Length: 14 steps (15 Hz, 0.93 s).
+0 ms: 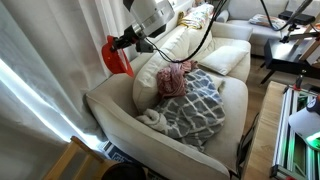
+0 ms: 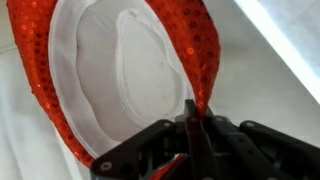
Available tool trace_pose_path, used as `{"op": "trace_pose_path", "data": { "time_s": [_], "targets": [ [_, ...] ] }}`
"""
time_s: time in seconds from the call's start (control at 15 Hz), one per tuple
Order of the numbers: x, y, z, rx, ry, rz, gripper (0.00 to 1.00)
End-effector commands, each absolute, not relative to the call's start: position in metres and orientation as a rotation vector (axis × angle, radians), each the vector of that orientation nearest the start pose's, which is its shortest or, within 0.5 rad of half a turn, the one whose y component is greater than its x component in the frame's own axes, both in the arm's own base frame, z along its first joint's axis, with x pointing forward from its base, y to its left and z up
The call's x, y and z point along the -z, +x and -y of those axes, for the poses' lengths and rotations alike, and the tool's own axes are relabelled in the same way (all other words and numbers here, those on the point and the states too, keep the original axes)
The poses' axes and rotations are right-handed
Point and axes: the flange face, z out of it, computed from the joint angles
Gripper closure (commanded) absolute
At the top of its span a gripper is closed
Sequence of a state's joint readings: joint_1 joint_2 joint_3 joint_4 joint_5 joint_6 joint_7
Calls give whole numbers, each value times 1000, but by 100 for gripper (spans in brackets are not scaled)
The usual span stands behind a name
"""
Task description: Place the hat on the couch backrest
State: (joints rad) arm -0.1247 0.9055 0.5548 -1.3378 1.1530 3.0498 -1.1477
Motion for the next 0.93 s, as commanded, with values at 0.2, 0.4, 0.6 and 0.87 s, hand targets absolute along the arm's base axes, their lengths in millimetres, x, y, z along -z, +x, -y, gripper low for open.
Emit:
{"op": "trace_pose_path", "data": {
  "time_s": [0.2, 0.4, 0.6, 0.87],
  "targets": [
    [-216, 796, -46, 1368, -2254, -287, 99],
    [-197, 805, -9, 1436, -2199, -444, 99],
    [-162, 807, -3, 1467, -2165, -506, 99],
    [-184, 815, -26, 1456, -2121, -451, 93]
  ]
}}
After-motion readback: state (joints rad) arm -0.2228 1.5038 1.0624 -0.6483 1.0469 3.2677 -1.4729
